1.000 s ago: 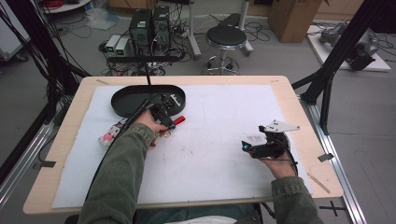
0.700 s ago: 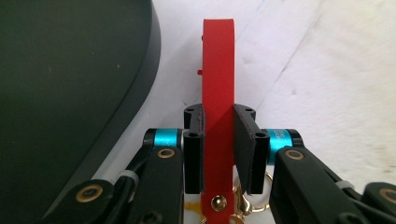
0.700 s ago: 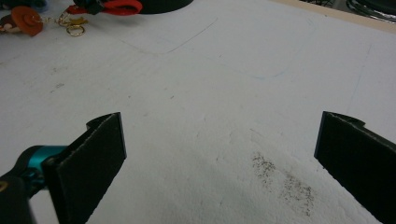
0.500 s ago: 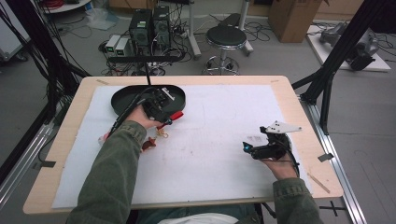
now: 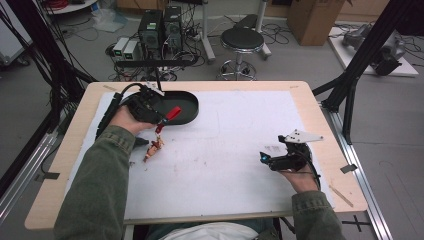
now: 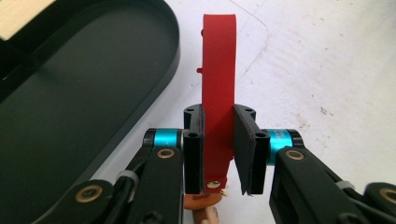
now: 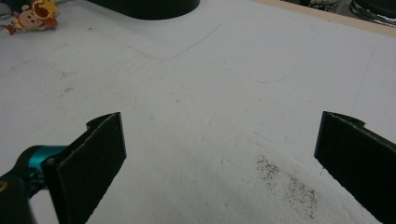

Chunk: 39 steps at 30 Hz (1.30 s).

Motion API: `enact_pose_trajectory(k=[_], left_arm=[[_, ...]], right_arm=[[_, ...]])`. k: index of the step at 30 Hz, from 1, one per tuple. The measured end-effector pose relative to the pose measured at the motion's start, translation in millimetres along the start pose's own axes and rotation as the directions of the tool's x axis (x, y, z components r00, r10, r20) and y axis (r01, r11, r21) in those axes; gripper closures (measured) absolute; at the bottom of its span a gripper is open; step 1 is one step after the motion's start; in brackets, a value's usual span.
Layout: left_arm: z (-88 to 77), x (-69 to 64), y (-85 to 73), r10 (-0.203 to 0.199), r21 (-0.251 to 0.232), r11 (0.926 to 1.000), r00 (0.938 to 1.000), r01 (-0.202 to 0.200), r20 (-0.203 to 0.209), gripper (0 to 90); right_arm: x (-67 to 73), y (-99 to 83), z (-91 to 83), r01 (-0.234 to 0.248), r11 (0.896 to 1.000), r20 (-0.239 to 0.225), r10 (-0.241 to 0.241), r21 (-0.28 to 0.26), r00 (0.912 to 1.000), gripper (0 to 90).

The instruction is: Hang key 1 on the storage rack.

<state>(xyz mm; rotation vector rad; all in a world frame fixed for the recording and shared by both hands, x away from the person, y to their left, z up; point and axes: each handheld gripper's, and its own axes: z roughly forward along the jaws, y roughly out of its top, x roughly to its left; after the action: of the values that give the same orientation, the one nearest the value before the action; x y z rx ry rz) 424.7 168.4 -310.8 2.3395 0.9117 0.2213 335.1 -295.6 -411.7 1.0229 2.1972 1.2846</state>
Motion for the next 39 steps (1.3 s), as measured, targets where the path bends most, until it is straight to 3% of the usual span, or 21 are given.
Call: enact_pose_trajectory(k=[6, 9, 14, 25, 32, 35, 39], left_arm=[[-13.8, 9.8, -3.2, -0.037, -0.053, 0.9979, 0.999, 0.038, 0.025, 74.5], [-19.1, 15.3, -4.8, -0.047, -0.063, 0.997, 0.9989, 0.046, -0.002, 74.5], [-41.2, 27.4, -1.1, -0.08, -0.123, 0.9894, 0.9963, 0.076, -0.03, 74.6], [-59.9, 40.1, 18.0, -0.058, -0.119, 0.9916, 0.9964, 0.05, -0.061, 74.6], [-69.7, 47.2, 30.9, -0.073, -0.148, 0.9871, 0.9945, 0.061, -0.075, 74.5], [-71.6, 50.7, 34.4, -0.079, -0.157, 0.9853, 0.9944, 0.067, -0.071, 74.6], [-70.7, 54.1, 42.3, -0.054, -0.133, 0.99, 0.9971, 0.047, -0.054, 74.5]], right_arm=[[0.3, 0.6, -0.8, -0.002, 1.0, 0.007, 0.002, -0.007, 1.0, 1.0], [0.6, 0.6, -1.3, -0.002, 1.0, 0.015, 0.002, -0.012, 0.9999, 1.0], [-0.6, 0.1, -2.0, -0.005, 1.0, 0.015, 0.006, -0.013, 0.9999, 1.0], [-0.4, 0.1, -1.7, -0.005, 1.0, 0.021, 0.005, -0.01, 0.9998, 1.0], [0.2, -0.9, -2.5, -0.004, 1.0, 0.022, 0.004, -0.004, 0.9998, 1.0], [-0.4, -1.6, -3.1, -0.009, 1.0, 0.022, 0.009, -0.004, 0.9997, 1.0], [-1.1, -1.7, -2.9, -0.006, 1.0, 0.023, 0.006, -0.008, 0.9997, 1.0]])
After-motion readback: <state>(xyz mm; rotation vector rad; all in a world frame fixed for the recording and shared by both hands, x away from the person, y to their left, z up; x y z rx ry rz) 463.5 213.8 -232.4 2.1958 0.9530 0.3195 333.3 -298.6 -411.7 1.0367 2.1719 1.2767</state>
